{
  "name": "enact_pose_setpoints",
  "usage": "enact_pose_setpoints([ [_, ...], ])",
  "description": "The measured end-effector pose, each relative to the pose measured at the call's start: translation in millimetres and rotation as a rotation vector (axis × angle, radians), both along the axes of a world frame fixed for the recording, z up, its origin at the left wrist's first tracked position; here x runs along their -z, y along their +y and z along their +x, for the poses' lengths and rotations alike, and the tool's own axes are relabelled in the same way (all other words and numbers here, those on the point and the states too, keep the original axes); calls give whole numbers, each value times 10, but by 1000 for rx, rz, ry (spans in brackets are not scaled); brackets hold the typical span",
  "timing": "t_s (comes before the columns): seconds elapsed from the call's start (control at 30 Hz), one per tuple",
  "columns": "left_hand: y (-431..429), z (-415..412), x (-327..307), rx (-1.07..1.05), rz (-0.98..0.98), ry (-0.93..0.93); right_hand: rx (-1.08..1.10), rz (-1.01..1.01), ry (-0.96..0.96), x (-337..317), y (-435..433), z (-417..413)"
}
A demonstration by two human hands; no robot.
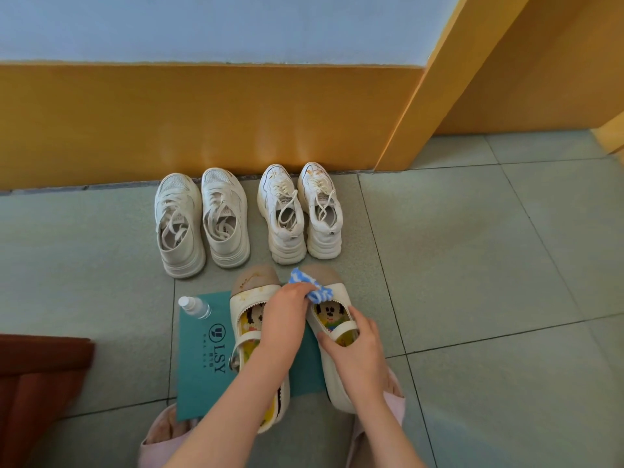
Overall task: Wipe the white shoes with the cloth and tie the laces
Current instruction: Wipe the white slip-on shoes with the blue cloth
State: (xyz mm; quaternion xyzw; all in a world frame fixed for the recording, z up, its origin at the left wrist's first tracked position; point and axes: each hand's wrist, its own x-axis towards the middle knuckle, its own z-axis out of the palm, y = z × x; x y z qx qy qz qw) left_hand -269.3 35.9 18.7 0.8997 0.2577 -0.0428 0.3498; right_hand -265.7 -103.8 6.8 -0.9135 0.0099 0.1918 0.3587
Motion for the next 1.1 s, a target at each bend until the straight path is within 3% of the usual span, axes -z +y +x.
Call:
enact_pose_setpoints([
  [0.5, -58, 1, -69, -318, -251, -39, -25, -8, -20, 7, 7, -9],
  [0.73, -44, 150, -73, -415, -164, -79, -42, -28, -25, 28, -8, -8],
  [0.87, -47, 121, -36, -260, -42, -97, -39, -28, -24, 42, -14, -11],
  [1.1, -47, -100, 54, 2, -56, -110, -56, -51, -27, 51, -12, -10],
])
